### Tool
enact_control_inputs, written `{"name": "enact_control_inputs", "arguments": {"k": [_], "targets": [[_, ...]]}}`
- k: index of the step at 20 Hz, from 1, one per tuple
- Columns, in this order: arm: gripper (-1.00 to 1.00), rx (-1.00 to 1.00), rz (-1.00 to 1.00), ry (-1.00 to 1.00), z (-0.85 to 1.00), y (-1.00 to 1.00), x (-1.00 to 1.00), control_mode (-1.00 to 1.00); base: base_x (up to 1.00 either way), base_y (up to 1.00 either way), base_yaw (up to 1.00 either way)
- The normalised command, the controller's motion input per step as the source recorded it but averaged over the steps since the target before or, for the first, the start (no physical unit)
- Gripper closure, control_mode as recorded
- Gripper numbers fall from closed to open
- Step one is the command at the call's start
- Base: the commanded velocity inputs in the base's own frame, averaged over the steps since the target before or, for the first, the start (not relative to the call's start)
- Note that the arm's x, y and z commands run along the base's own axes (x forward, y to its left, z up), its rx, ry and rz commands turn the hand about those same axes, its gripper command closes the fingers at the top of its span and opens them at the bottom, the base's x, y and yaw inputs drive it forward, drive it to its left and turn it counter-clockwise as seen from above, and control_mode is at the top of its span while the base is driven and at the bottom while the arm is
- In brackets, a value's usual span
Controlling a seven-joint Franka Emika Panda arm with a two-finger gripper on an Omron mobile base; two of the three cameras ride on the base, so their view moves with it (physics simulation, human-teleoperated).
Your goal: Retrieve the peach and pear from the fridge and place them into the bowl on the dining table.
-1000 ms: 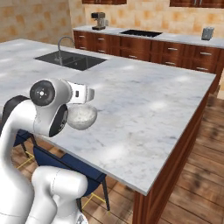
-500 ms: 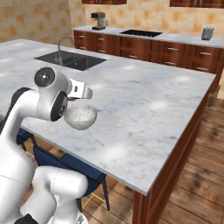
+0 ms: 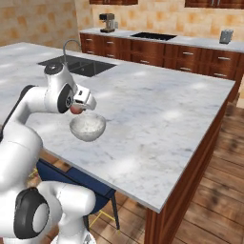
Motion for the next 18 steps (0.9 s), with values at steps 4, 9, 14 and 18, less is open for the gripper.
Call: {"name": "enact_control_inputs", "arguments": {"k": [4, 9, 14, 18], "targets": [[1.0, 0.0, 0.0, 0.02, -0.4, 0.34, 0.46, -1.0, 0.0, 0.0, 0.0], [1.0, 0.0, 0.0, 0.0, -0.4, 0.17, 0.41, -1.0, 0.0, 0.0, 0.0], [1.0, 0.0, 0.0, 0.0, -0.42, 0.0, 0.39, -1.0, 0.0, 0.0, 0.0], [1.0, 0.0, 0.0, 0.0, -0.43, 0.0, 0.32, -1.0, 0.0, 0.0, 0.0]]}}
